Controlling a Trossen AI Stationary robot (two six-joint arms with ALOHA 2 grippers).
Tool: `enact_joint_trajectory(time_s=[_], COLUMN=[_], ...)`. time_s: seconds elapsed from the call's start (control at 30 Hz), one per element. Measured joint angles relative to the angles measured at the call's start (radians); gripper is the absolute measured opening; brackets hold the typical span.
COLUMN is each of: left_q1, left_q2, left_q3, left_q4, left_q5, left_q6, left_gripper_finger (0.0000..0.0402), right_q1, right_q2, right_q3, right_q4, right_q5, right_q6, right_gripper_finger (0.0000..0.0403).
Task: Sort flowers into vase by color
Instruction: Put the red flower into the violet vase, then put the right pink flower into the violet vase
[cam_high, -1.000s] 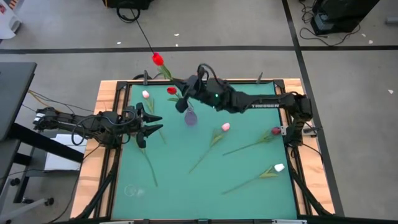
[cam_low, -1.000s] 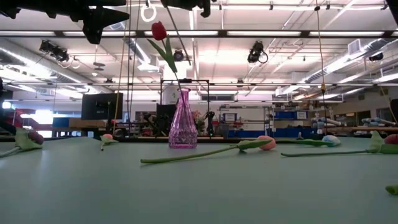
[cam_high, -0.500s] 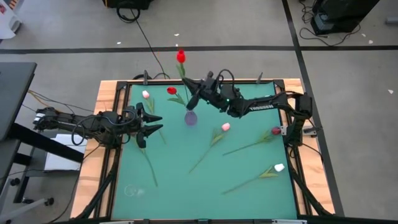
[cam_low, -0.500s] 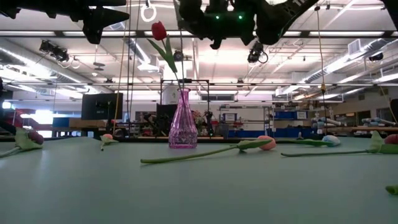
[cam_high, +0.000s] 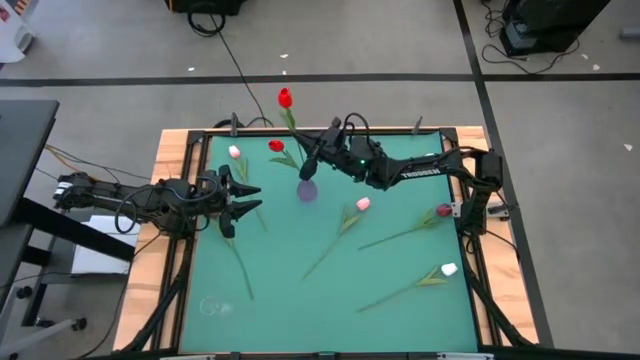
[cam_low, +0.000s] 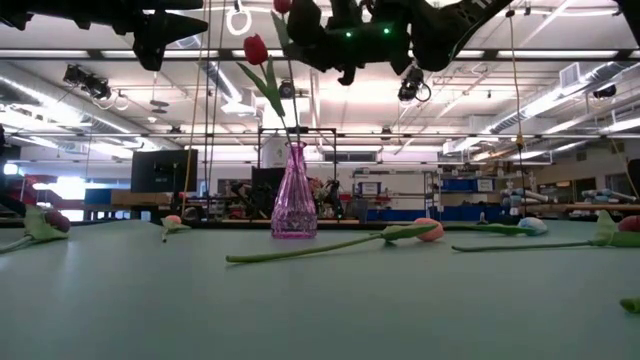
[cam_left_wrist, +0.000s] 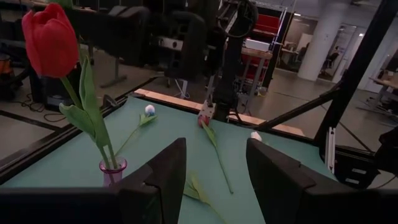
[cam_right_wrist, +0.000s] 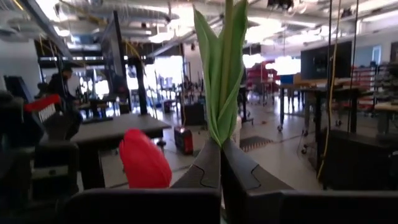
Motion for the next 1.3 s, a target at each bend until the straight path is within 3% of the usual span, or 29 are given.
enact_joint_trajectory(time_s=[0.1, 0.4, 0.57, 0.8, 1.0, 1.17, 1.3], left_q1=[0.0, 0.0, 0.0, 0.0, 0.0, 0.0, 0.0], left_q2=[0.0, 0.0, 0.0, 0.0, 0.0, 0.0, 0.0], left_q3=[0.0, 0.0, 0.0, 0.0, 0.0, 0.0, 0.0], left_q4=[0.0, 0.0, -0.001, 0.0, 0.0, 0.0, 0.0], left_q5=[0.0, 0.0, 0.0, 0.0, 0.0, 0.0, 0.0], left_q6=[0.0, 0.0, 0.0, 0.0, 0.0, 0.0, 0.0], left_gripper_finger=[0.0173, 0.0173, 0.0173, 0.0173, 0.0173, 0.0173, 0.0173], right_q1=[0.001, 0.017, 0.054, 0.107, 0.114, 0.093, 0.081], right_q2=[0.0, -0.002, -0.076, -0.232, -0.352, -0.419, -0.439], right_q3=[0.0, 0.0, 0.0, 0.0, 0.0, 0.0, 0.0], right_q4=[-0.054, -0.124, -0.345, -0.554, -0.777, -1.055, -1.307], right_q5=[0.0, 0.007, 0.099, 0.268, 0.426, 0.447, 0.314], right_q6=[0.061, 0.128, 0.174, 0.202, 0.49, 0.76, 0.985], right_gripper_finger=[0.0039, 0.0181, 0.0235, 0.0247, 0.0246, 0.0246, 0.0246])
